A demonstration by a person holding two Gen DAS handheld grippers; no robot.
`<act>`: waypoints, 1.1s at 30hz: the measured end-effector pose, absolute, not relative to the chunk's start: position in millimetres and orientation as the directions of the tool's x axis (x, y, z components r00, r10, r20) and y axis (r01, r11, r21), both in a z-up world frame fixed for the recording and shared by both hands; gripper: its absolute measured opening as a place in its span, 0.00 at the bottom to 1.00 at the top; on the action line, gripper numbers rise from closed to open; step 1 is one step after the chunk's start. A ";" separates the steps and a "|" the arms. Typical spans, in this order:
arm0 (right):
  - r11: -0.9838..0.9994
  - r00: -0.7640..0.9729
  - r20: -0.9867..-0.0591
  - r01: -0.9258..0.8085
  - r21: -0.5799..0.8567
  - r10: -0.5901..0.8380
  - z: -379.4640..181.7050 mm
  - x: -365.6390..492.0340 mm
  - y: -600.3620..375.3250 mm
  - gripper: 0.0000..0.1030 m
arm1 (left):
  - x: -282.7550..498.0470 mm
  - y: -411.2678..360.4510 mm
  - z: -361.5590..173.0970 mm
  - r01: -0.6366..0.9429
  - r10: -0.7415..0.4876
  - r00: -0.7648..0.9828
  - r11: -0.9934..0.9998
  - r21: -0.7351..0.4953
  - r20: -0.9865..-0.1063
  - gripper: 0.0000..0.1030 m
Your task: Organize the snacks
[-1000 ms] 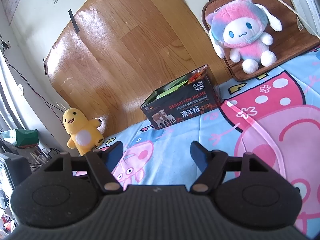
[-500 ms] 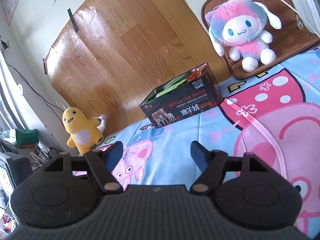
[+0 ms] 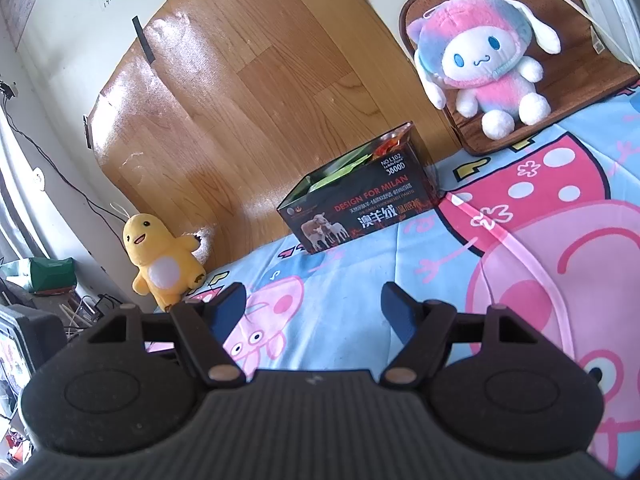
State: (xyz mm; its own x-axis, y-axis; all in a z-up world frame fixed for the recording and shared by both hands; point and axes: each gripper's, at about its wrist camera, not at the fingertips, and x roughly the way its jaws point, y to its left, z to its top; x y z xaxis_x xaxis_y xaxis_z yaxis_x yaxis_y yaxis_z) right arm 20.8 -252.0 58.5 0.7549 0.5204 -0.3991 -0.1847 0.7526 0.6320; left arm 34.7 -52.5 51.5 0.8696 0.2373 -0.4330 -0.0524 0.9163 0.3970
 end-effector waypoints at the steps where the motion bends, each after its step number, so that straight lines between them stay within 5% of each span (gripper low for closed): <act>1: 0.753 0.755 -0.400 -0.184 0.632 0.520 58.6 21.2 -252.1 0.74 | 35.2 -52.4 51.1 -0.052 0.238 0.869 0.916 0.398 -0.434 1.00; 33: 0.745 0.750 -0.409 -0.164 0.646 0.519 53.4 24.1 -255.5 0.74 | 40.5 -55.5 42.3 -0.044 0.259 0.857 0.897 0.439 -0.445 1.00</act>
